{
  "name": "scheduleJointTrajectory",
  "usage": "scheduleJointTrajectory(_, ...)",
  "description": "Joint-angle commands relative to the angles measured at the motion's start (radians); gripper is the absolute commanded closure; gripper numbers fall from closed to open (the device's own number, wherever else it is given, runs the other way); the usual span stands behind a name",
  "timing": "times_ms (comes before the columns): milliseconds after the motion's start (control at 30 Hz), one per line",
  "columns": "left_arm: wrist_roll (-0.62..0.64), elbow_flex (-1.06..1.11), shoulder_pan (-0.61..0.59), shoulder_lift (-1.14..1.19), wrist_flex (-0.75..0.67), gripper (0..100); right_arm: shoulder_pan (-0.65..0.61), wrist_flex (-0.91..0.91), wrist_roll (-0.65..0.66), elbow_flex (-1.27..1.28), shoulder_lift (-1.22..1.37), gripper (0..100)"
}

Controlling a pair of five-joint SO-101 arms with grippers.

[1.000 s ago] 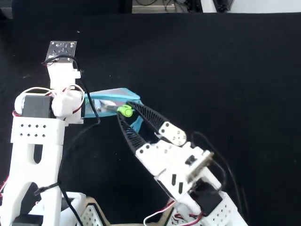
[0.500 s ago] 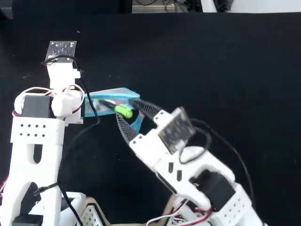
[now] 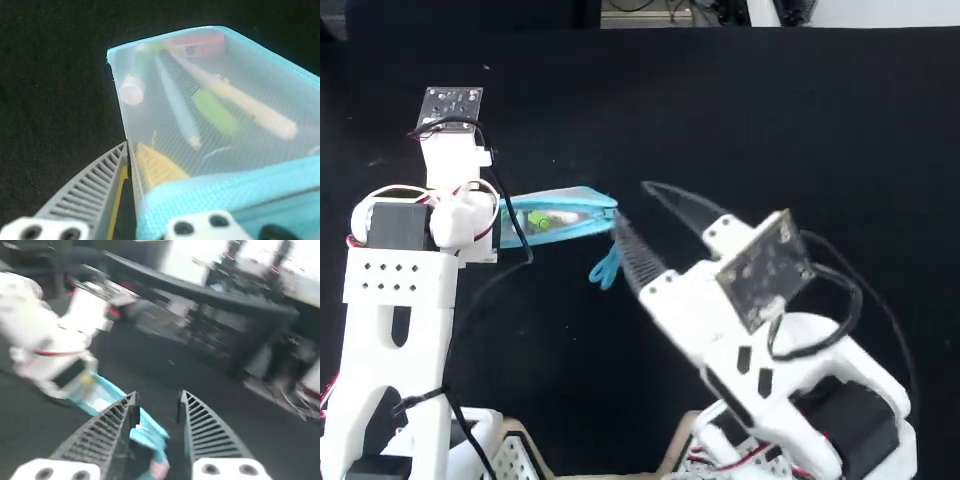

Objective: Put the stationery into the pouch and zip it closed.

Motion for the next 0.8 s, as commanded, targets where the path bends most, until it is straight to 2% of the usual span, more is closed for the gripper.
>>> scheduleJointTrajectory(0, 0.005, 0.070, 0.002, 0.041, -0.005, 97, 0.118, 0.032, 0.015, 0.068, 0.016, 88.9)
scheduleJointTrajectory(233, 0.003, 0.070, -0.002, 0.041, -0.005, 97, 0.192, 0.015, 0.017, 0.323, 0.008, 88.4)
scheduleJointTrajectory(433, -0.003, 0.070, -0.002, 0.041, -0.005, 97, 0.189, -0.075, 0.017, 0.521, 0.007, 77.2)
scheduleJointTrajectory(500, -0.051, 0.070, -0.002, 0.041, -0.005, 97, 0.170, -0.083, 0.017, 0.562, -0.010, 76.5)
scheduleJointTrajectory(633, -0.114, 0.070, -0.004, 0.041, 0.003, 97, 0.098, -0.100, 0.020, 0.668, -0.151, 76.5)
scheduleJointTrajectory(767, -0.141, 0.070, -0.004, 0.041, 0.025, 97, 0.063, -0.213, 0.112, 0.866, -0.358, 76.6)
